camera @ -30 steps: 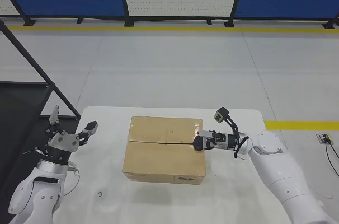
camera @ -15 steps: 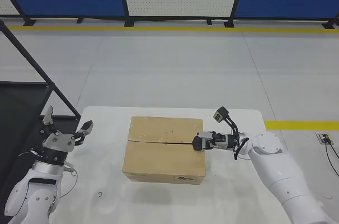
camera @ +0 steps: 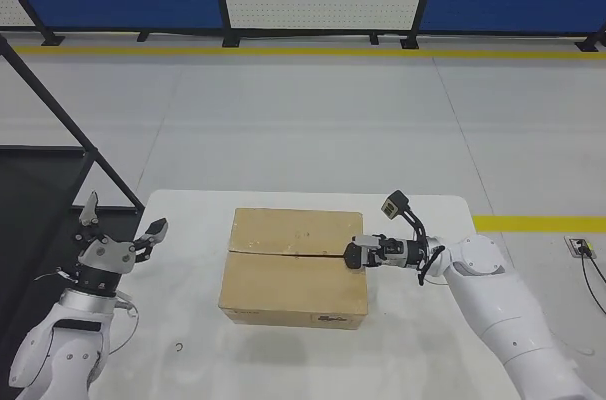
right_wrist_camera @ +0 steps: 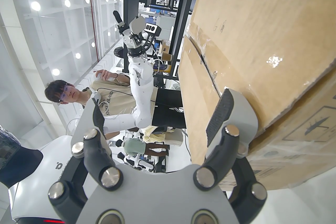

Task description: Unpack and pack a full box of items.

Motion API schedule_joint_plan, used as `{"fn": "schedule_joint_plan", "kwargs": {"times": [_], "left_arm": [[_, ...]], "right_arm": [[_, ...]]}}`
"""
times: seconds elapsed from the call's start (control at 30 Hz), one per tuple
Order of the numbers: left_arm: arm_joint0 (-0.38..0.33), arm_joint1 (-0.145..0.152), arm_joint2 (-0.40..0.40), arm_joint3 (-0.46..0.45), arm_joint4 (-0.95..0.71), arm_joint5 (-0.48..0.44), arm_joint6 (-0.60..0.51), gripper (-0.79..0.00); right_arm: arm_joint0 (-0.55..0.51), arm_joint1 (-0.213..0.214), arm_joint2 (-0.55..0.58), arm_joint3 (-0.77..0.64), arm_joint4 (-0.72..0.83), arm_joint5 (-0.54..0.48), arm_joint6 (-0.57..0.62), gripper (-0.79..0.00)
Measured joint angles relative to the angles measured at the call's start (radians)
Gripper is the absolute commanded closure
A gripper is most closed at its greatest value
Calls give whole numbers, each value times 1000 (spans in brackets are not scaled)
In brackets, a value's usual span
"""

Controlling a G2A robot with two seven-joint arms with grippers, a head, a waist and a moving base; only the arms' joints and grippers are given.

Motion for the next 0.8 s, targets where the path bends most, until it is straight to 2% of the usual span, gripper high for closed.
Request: {"fn": "schedule_joint_plan", "kwargs": {"times": [0.2,0.4,0.6,0.67,0.8], "left_arm": [[69,0,22,18,217,-54,33,-785],[136,1,20,54,316,-54,6,-785],[132,-1,76,104,493,-82,27,-785],[126,-5,94,101,506,-76,15,-785],[122,-7,95,95,424,-69,3,-785]], "right_arm": [[0,0,0,0,0,0,0,-785],[0,0,0,0,0,0,0,-785],[0,0,0,0,0,0,0,-785],[0,0,0,0,0,0,0,-785],[0,0,0,0,0,0,0,-785]]}}
